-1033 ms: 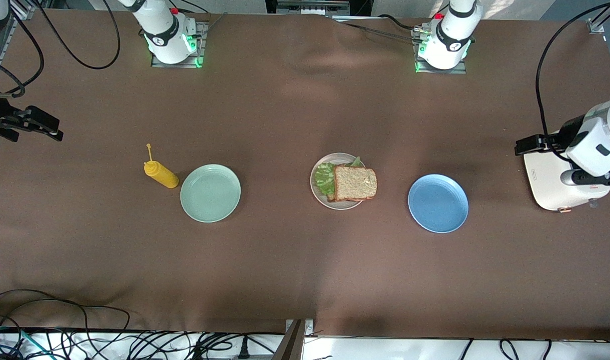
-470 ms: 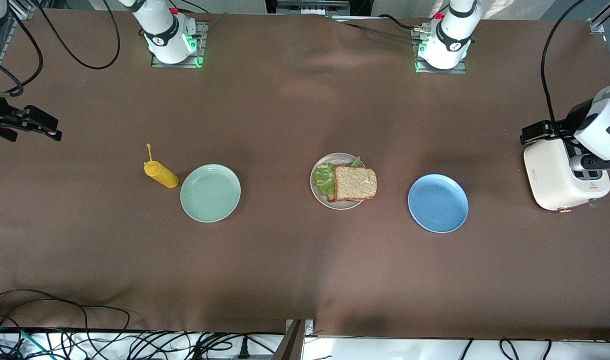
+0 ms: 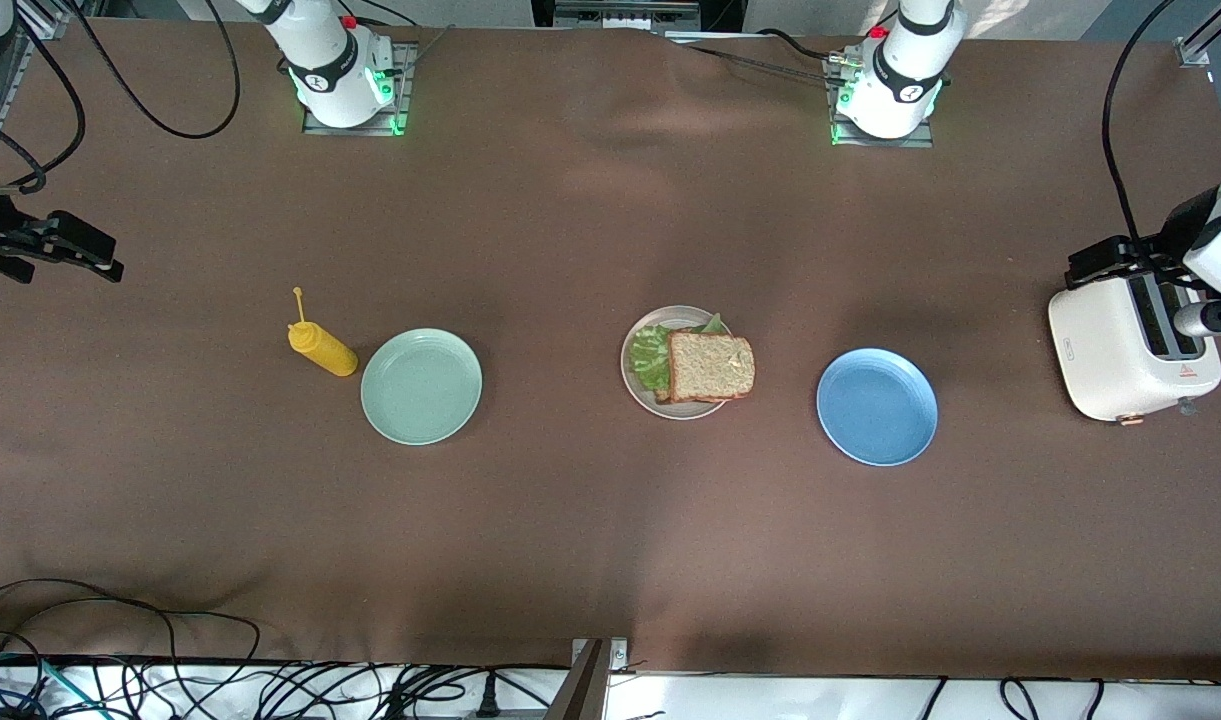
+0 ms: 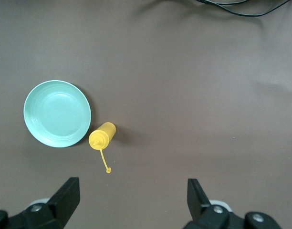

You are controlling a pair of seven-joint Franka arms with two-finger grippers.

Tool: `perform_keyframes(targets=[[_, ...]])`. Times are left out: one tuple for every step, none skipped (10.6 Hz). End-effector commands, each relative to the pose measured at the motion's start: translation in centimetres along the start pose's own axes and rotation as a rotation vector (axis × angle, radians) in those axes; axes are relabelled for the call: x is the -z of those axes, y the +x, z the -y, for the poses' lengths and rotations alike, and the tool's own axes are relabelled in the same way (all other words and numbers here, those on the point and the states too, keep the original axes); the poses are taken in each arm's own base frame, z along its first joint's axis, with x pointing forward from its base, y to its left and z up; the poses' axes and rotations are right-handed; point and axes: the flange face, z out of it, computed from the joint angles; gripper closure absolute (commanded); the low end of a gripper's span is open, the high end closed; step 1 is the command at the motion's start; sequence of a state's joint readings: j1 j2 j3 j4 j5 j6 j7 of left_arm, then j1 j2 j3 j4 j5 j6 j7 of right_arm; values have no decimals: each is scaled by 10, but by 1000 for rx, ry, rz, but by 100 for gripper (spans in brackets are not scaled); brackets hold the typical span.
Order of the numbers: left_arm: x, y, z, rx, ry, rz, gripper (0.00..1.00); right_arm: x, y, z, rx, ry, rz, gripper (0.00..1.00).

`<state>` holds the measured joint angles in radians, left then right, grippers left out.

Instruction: Make sandwich on beige plate with both arms

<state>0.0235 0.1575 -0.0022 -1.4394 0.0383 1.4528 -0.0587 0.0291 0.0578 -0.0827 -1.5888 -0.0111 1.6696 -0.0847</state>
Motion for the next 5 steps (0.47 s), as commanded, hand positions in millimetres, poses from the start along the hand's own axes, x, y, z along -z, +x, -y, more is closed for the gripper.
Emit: perform_keyframes(targets=[[0, -3, -7, -28, 39, 9, 0, 8, -2, 0, -7, 5, -3, 0], [-1, -2, -9, -32, 34, 11, 0, 8, -2, 1, -6, 5, -4, 0], [-3, -2, -10, -36, 26, 15, 0, 8, -2, 1, -6, 4, -3, 0], [-2, -2, -11, -39, 26, 14, 0, 8, -2, 1, -6, 4, -3, 0], [-2, -3, -12, -42, 27, 13, 0, 7, -2, 1, -6, 4, -2, 0]])
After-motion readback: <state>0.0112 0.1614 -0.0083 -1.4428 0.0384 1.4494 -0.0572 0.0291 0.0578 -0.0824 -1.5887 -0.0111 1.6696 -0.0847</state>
